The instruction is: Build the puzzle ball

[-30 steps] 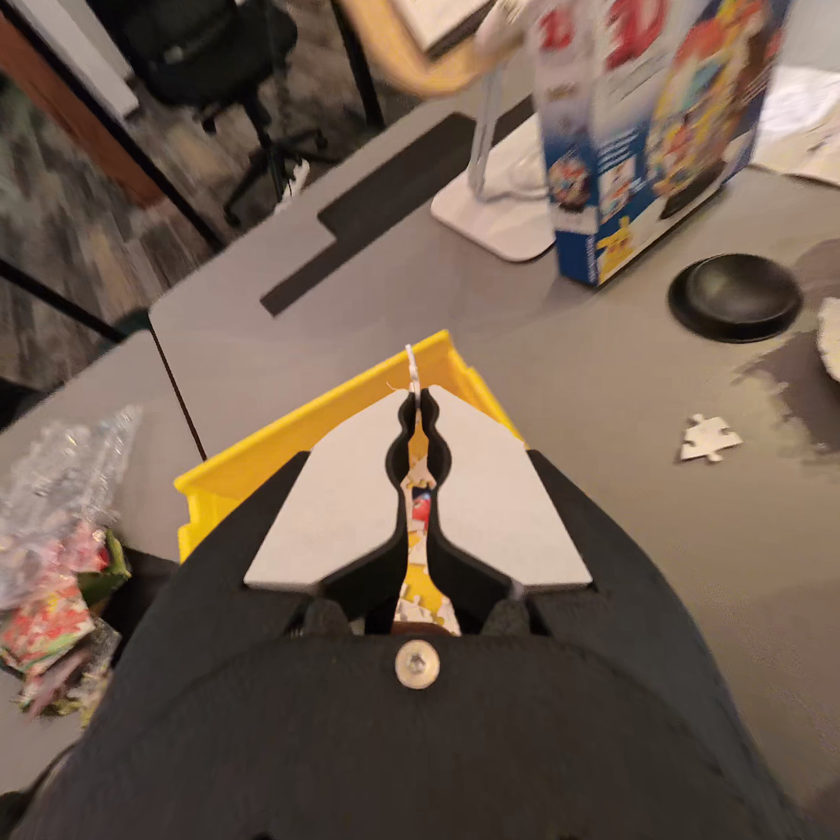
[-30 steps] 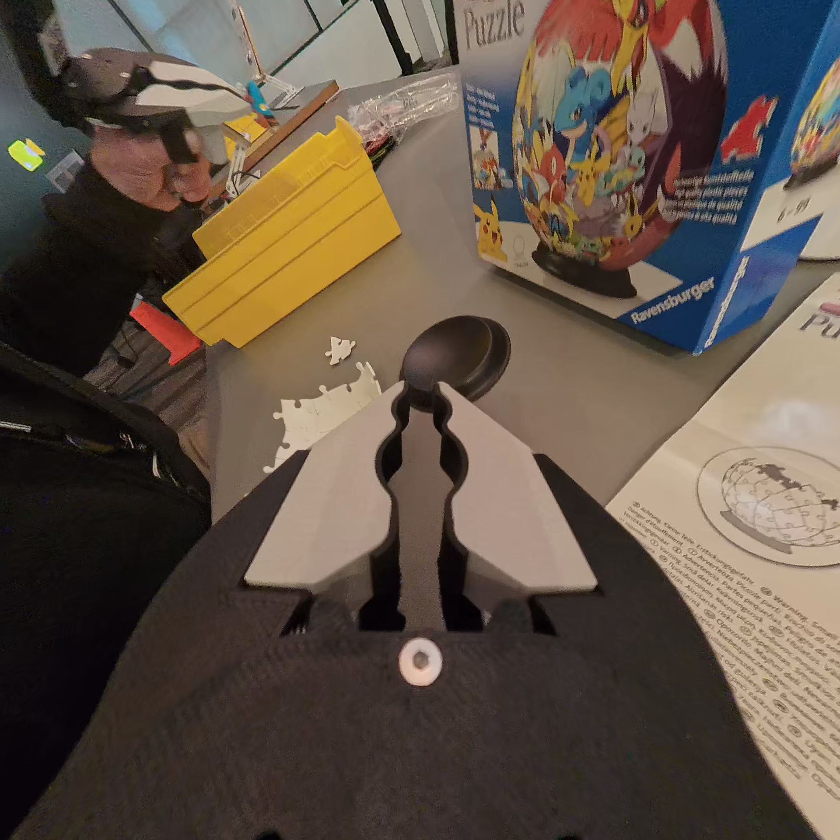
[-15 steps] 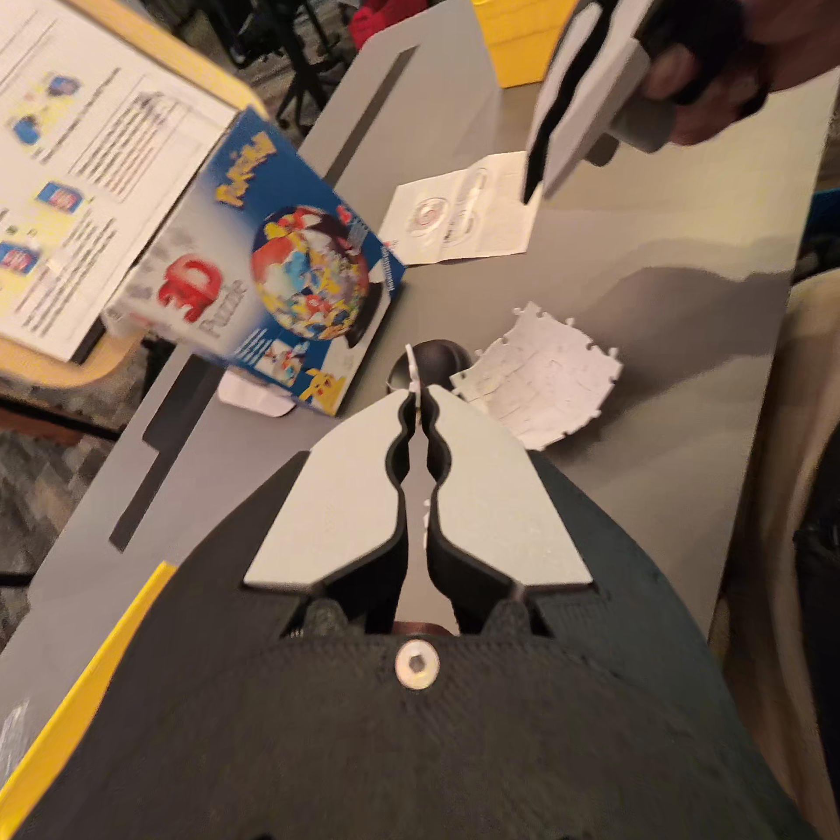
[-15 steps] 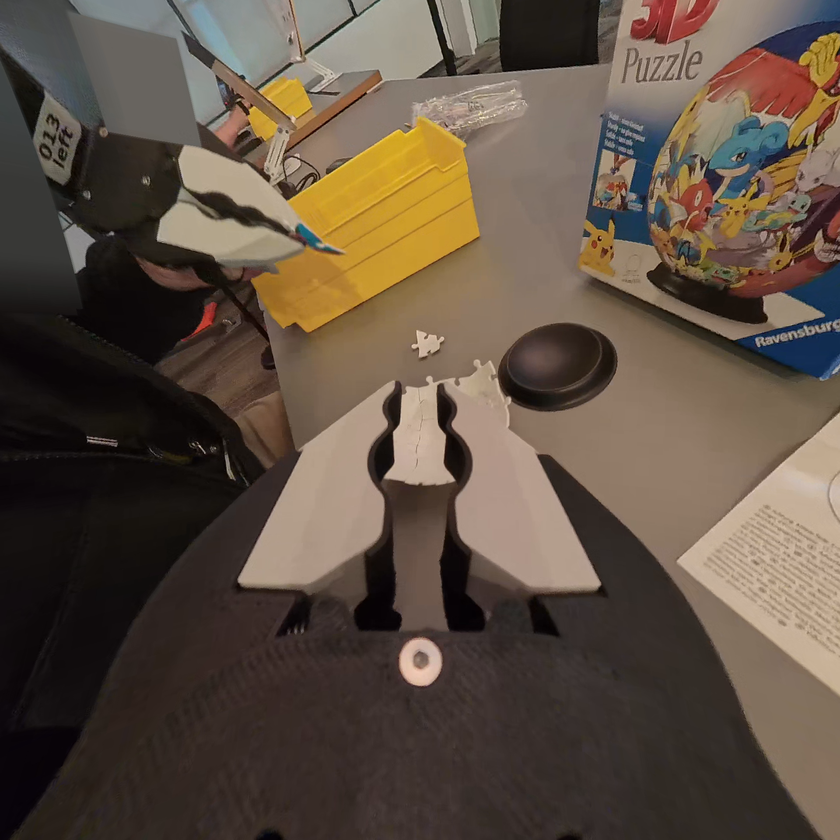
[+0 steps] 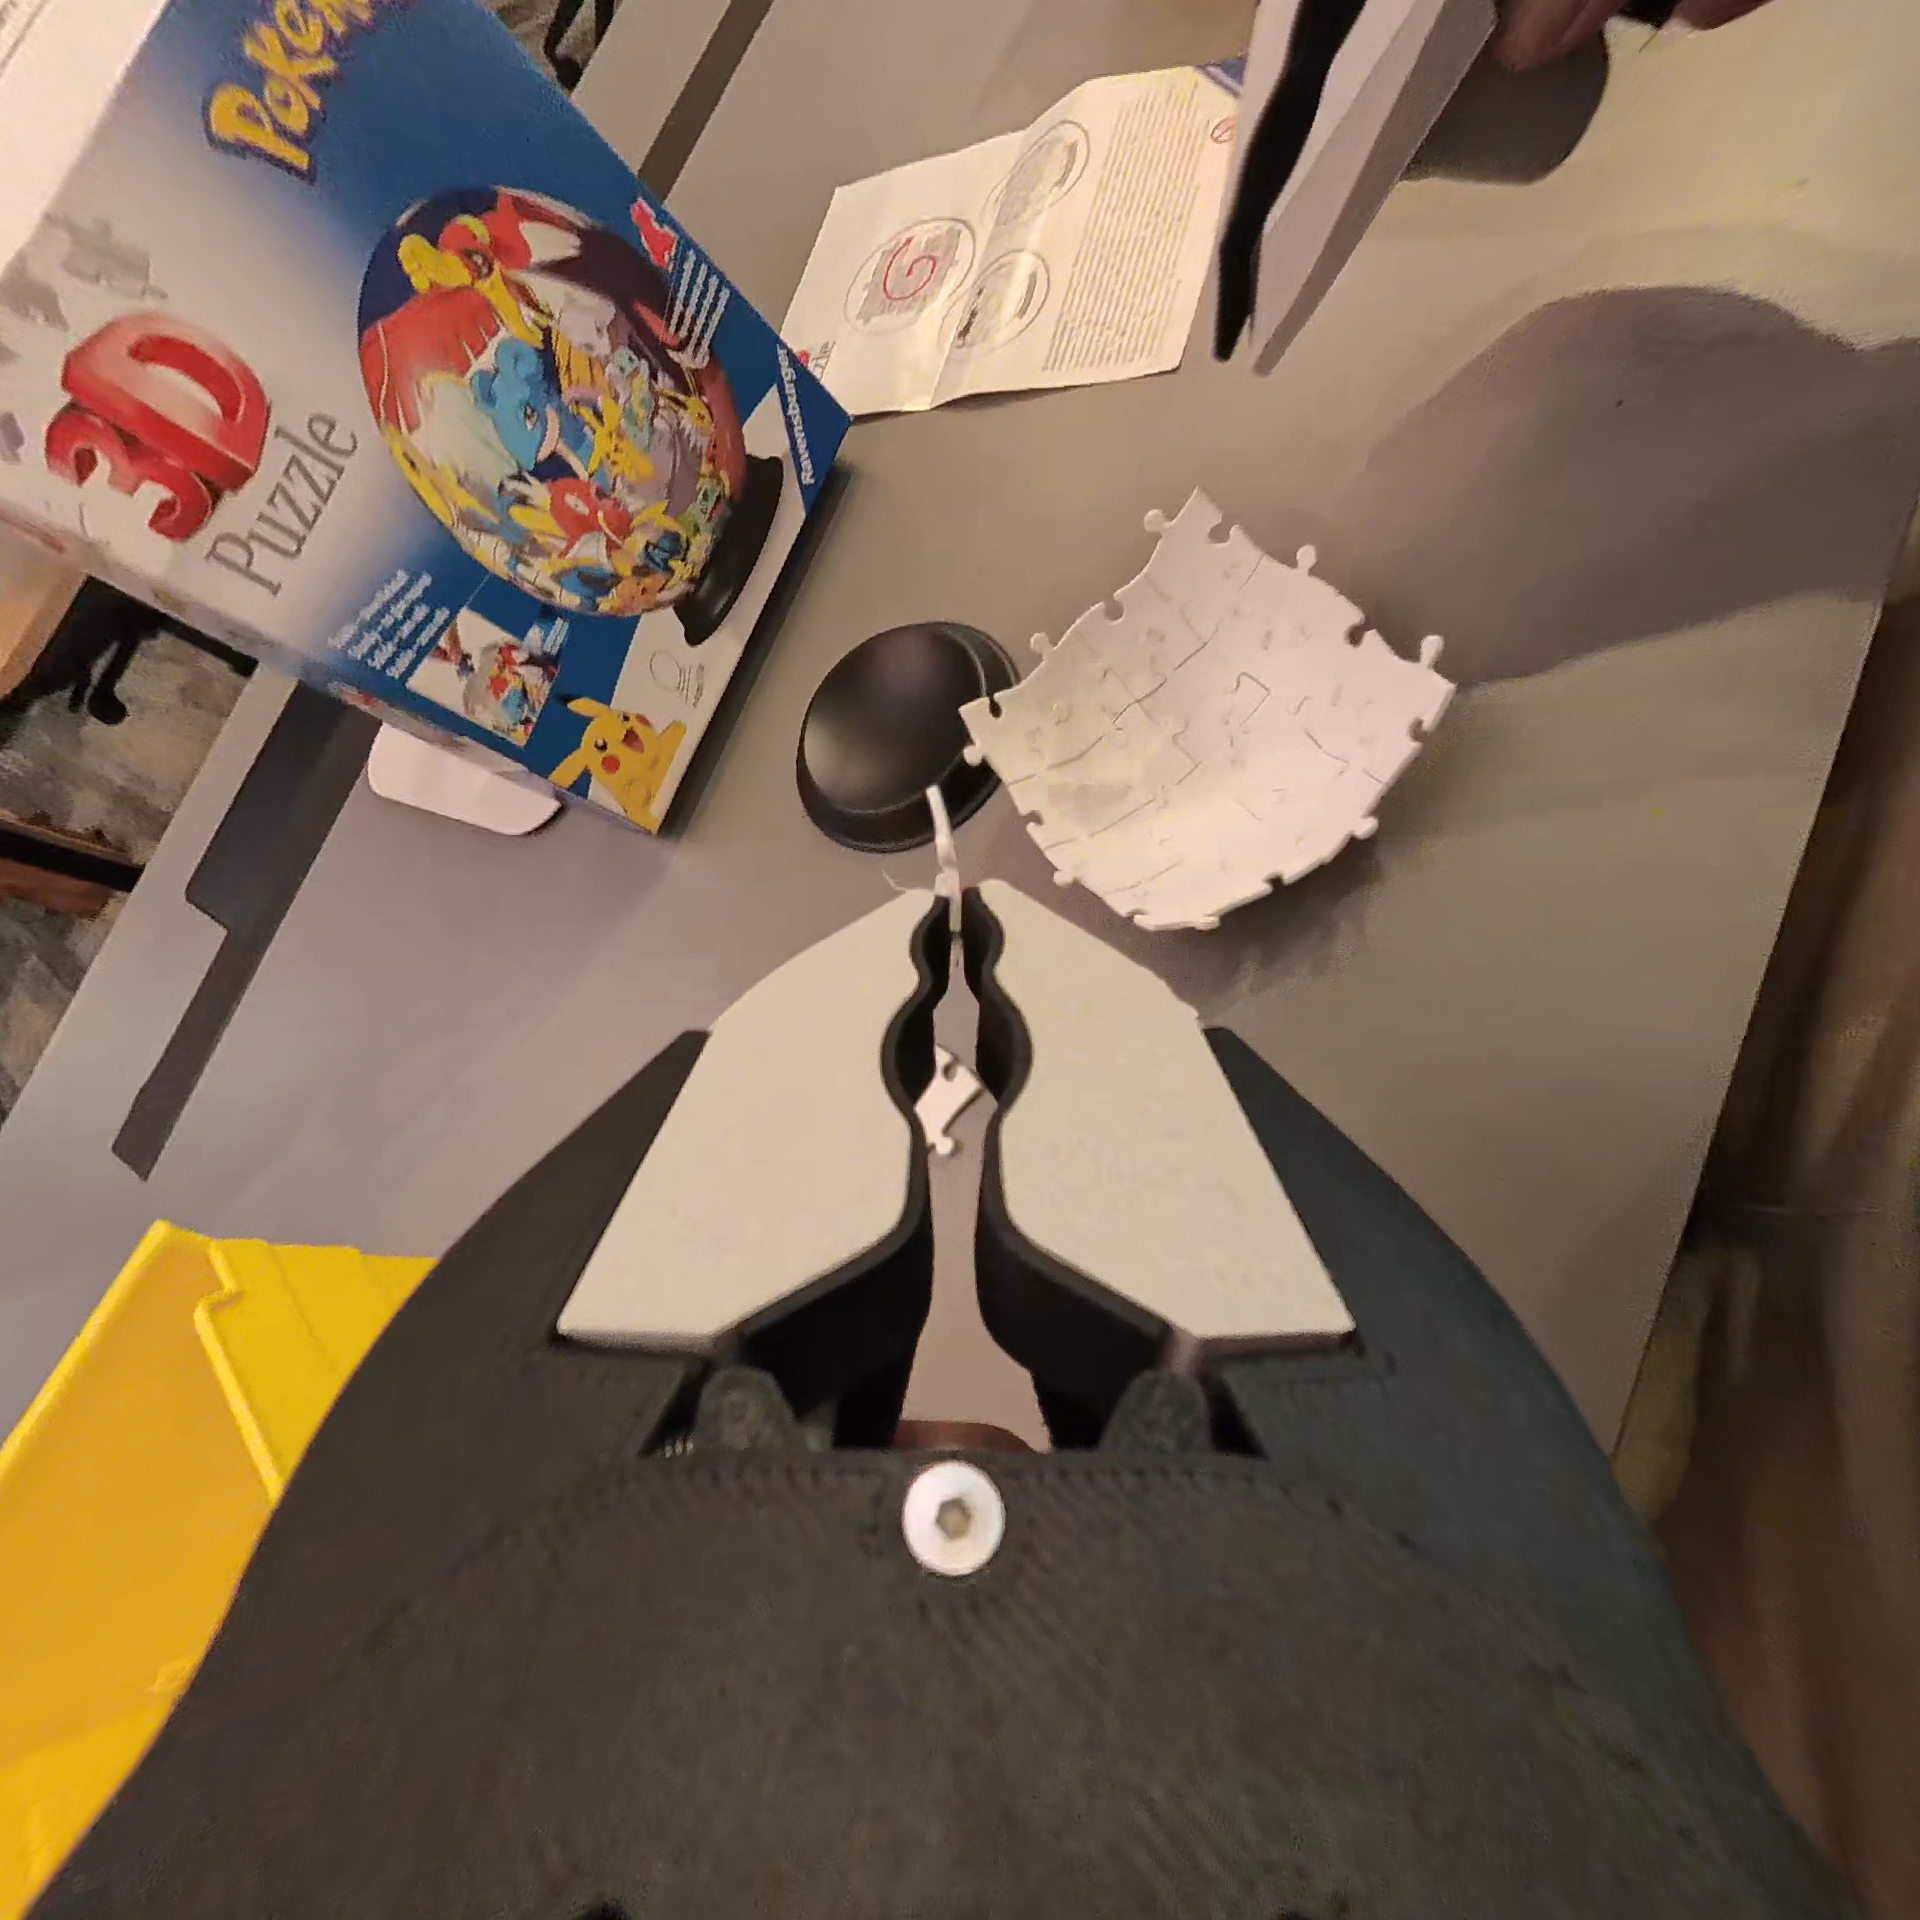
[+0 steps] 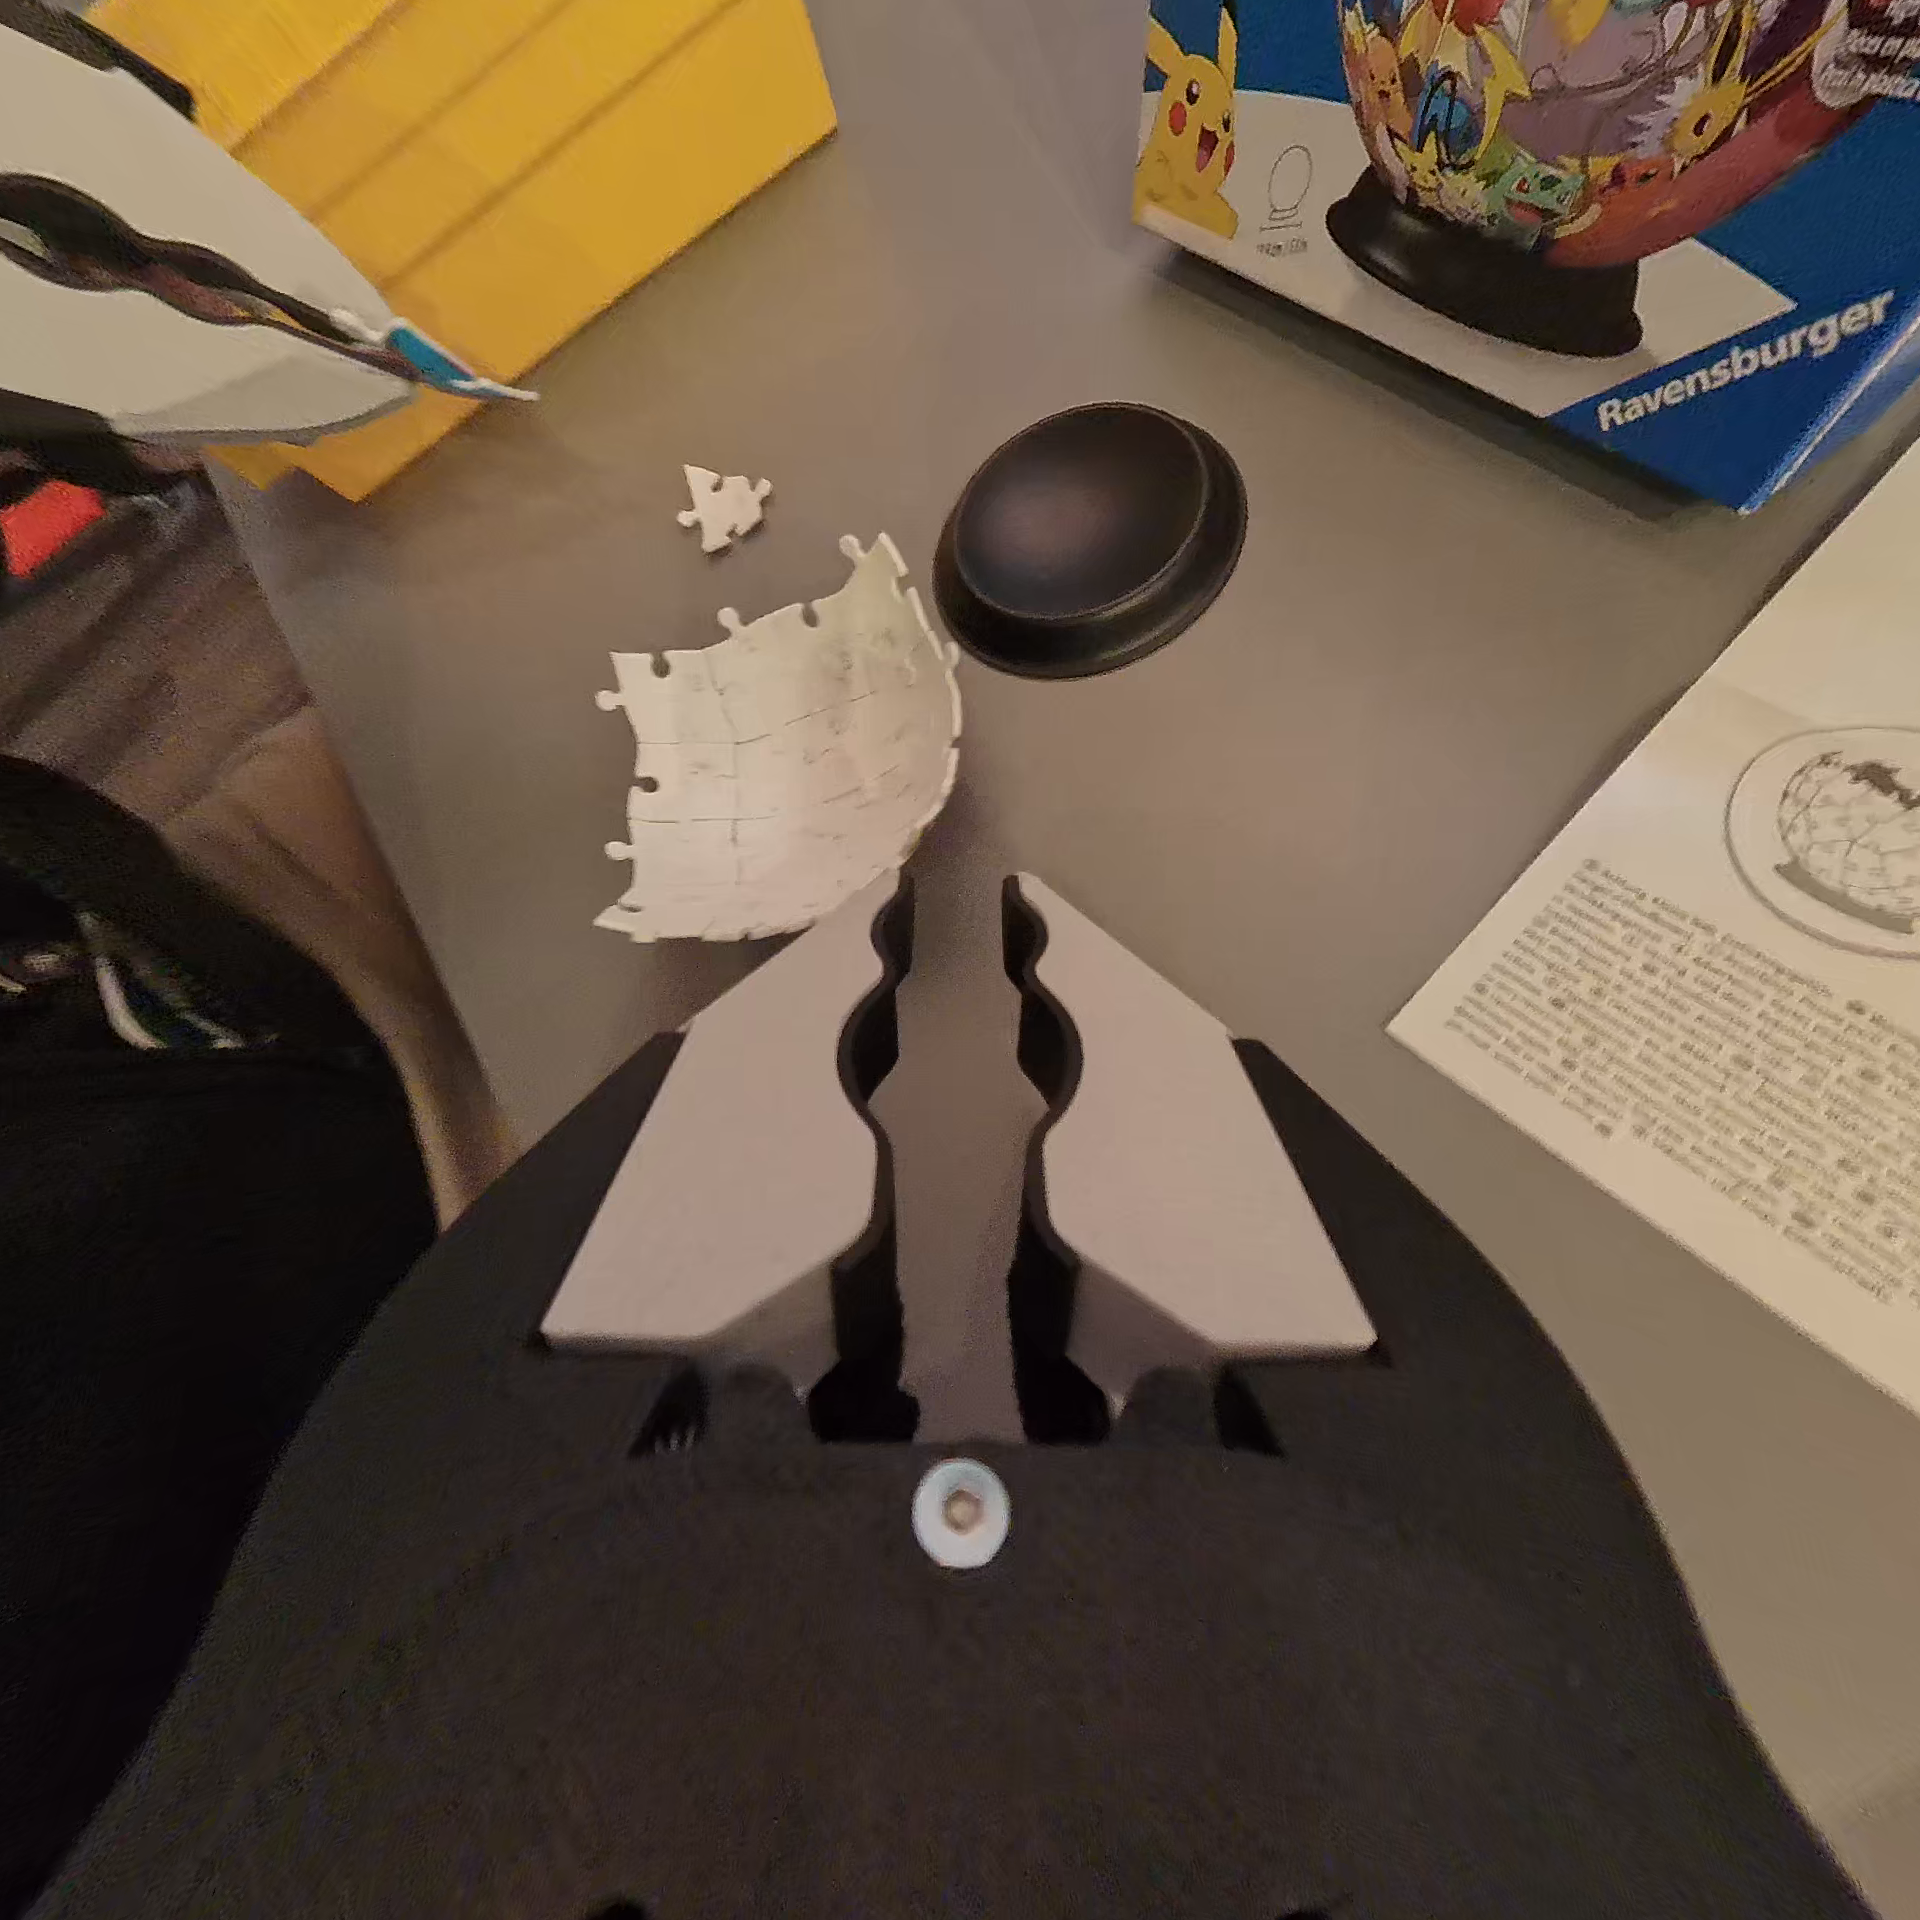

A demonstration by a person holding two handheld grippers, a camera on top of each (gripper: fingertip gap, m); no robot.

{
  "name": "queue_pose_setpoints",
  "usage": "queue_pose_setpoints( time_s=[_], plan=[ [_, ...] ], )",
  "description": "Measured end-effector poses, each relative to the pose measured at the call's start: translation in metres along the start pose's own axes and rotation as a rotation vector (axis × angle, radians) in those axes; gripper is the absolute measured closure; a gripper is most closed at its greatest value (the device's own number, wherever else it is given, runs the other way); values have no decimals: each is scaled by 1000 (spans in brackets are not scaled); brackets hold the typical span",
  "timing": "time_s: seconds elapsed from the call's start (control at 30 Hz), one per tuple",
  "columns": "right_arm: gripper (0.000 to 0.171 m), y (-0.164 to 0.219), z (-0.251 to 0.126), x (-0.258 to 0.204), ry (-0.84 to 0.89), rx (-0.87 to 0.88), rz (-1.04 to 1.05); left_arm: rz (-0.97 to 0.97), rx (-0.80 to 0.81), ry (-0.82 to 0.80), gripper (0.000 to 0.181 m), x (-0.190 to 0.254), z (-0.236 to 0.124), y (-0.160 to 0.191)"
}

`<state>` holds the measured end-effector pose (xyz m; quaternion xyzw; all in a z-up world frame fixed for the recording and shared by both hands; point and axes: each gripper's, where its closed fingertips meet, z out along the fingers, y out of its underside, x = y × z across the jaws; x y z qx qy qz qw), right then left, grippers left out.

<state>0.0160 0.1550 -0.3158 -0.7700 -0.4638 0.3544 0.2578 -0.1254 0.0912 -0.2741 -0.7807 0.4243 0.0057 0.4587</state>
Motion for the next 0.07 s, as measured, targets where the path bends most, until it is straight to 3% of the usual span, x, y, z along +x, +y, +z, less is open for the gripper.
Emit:
queue_pose_setpoints(
  time_s=[0.03, 0.07],
  plan=[
    [155, -1, 5, 2, 0, -10, -19, -9, -4, 3, 179, 1, 0, 2],
    [154, -1, 10, 3, -10, -31, -30, -12, -8, 4, 179, 3, 1, 4]
  ],
)
